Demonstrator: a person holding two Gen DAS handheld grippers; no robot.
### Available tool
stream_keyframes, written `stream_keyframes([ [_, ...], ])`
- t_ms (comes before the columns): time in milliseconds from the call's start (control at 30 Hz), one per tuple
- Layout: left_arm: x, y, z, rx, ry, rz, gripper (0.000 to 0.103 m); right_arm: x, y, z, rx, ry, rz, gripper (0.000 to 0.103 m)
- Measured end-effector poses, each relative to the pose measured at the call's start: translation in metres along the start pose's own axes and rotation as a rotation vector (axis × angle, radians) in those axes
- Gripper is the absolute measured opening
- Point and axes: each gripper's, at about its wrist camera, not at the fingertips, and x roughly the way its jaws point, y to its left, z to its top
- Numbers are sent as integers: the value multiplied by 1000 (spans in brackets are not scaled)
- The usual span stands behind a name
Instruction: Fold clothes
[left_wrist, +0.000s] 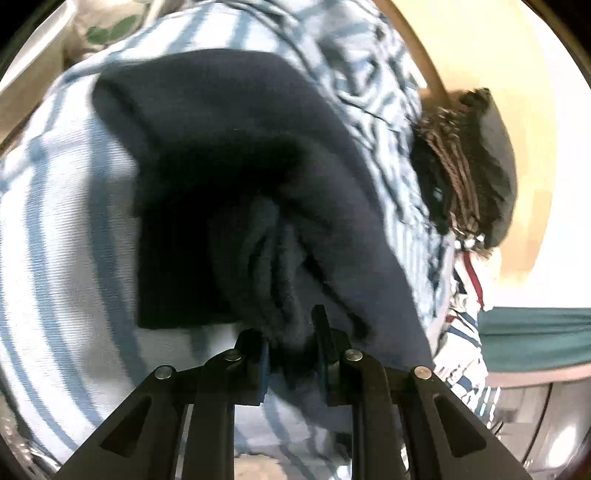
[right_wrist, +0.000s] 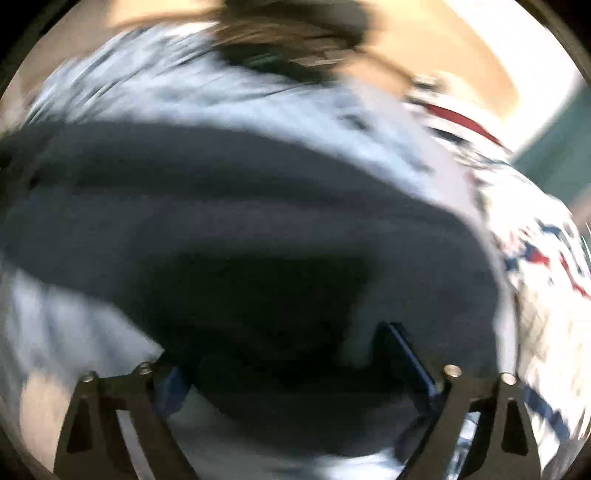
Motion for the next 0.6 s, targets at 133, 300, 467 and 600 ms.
stream_keyframes([
  [133,11,-33,-8,57,57,-59,22,0,-67,20,242,-13,-100,97],
  [300,30,-64,-22,181,107,-9,76,3,-108,35,467,-41,-83,103],
  [467,36,-85,-53,467,194,-12,76,14,-99,20,501,5,101,103],
  [600,40,-115,-99,804,296,12,76,17,-98,-16,643,35,284,103],
])
